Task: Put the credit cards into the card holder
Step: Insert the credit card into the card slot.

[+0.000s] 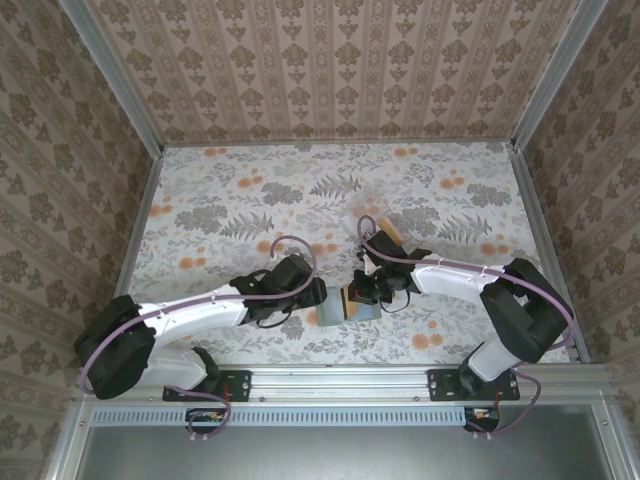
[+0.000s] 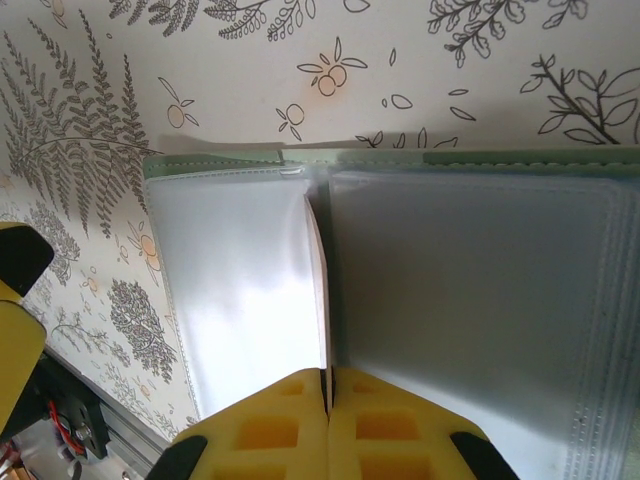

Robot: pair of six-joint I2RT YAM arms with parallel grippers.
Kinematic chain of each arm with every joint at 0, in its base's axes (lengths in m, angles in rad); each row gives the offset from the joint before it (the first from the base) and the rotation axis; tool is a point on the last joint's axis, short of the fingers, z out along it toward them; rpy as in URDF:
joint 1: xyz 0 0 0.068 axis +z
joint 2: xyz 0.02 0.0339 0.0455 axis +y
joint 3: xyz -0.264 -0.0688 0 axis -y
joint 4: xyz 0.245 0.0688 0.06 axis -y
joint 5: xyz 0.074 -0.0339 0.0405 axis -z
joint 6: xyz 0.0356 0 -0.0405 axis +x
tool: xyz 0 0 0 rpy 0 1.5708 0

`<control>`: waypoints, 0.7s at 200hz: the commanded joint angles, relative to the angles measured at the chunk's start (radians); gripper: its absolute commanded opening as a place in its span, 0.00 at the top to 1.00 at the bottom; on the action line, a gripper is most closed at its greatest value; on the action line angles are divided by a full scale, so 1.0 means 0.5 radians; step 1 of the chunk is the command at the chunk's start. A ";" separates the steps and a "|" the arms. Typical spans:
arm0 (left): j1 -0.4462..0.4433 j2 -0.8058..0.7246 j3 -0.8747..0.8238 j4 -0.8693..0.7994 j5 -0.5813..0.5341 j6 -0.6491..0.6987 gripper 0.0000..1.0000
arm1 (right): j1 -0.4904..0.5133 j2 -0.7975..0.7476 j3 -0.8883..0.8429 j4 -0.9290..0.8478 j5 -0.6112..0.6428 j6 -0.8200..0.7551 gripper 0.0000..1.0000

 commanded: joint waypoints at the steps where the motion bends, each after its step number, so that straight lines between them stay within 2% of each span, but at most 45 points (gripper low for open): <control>1: -0.008 0.082 0.039 0.038 0.013 0.060 0.40 | -0.015 -0.081 -0.019 0.003 -0.043 -0.006 1.00; 48: -0.006 0.353 0.145 0.079 0.066 0.069 0.53 | -0.074 -0.110 -0.052 0.018 -0.097 -0.064 1.00; 104: -0.005 0.513 0.151 0.100 0.096 0.061 0.75 | -0.084 0.015 -0.101 0.089 -0.173 -0.153 1.00; 140: -0.002 0.562 0.164 0.094 0.114 0.073 0.80 | -0.085 0.080 -0.143 0.170 -0.220 -0.160 1.00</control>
